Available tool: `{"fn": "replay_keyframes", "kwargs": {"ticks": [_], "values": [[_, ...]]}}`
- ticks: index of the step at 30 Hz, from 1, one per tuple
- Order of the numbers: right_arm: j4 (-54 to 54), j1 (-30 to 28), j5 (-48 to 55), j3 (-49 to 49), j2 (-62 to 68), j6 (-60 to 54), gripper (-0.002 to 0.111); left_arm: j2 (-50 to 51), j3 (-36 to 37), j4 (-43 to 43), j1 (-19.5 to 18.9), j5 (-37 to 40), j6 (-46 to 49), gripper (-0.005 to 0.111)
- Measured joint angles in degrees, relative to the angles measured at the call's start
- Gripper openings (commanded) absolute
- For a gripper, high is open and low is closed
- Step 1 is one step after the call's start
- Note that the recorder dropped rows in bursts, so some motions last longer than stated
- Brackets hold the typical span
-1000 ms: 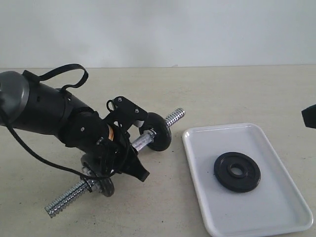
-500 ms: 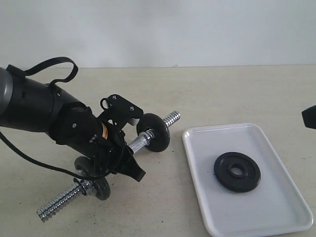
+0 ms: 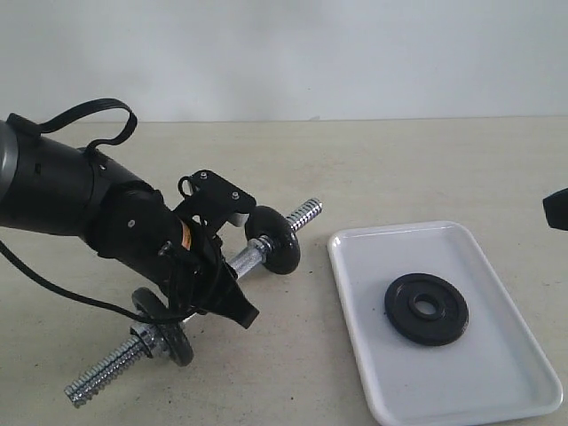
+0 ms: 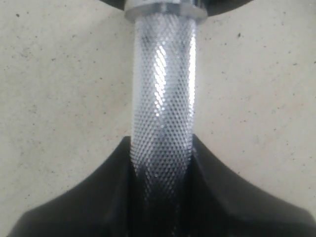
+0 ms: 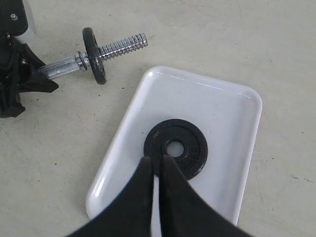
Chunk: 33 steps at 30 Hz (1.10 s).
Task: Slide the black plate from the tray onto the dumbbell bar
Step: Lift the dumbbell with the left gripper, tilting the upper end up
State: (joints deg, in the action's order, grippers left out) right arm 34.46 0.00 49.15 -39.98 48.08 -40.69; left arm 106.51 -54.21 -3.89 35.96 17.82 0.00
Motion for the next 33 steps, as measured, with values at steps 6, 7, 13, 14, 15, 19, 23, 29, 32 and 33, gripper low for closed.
{"fn": "replay_keyframes", "kwargs": {"ticks": [6, 7, 13, 14, 15, 19, 23, 29, 32, 33], "values": [[0.00, 0.00, 0.00, 0.00, 0.00, 0.00, 0.000, 0.00, 0.00, 0.00, 0.00, -0.23, 0.00, 0.005], [0.00, 0.00, 0.00, 0.00, 0.00, 0.00, 0.000, 0.00, 0.00, 0.00, 0.00, -0.32, 0.00, 0.007], [0.00, 0.00, 0.00, 0.00, 0.00, 0.00, 0.000, -0.17, 0.00, 0.00, 0.00, -2.31, 0.00, 0.044], [0.00, 0.00, 0.00, 0.00, 0.00, 0.00, 0.000, -0.95, -0.45, 0.00, 0.00, -4.31, 0.00, 0.050], [0.00, 0.00, 0.00, 0.00, 0.00, 0.00, 0.000, -1.64, -1.10, 0.00, 0.00, -6.35, 0.00, 0.054], [0.00, 0.00, 0.00, 0.00, 0.00, 0.00, 0.000, -3.13, -1.96, 0.00, 0.00, -11.61, 0.00, 0.054], [0.00, 0.00, 0.00, 0.00, 0.00, 0.00, 0.000, -3.03, -1.96, 0.00, 0.00, -10.52, 0.00, 0.053], [0.00, 0.00, 0.00, 0.00, 0.00, 0.00, 0.000, -3.03, -1.96, 0.00, 0.00, -7.93, 0.00, 0.053], [0.00, 0.00, 0.00, 0.00, 0.00, 0.00, 0.000, -2.88, -1.96, 0.00, 0.00, -6.30, 0.00, 0.053], [0.00, 0.00, 0.00, 0.00, 0.00, 0.00, 0.000, -2.61, -1.96, -0.13, 0.00, -6.03, 0.00, 0.053]]}}
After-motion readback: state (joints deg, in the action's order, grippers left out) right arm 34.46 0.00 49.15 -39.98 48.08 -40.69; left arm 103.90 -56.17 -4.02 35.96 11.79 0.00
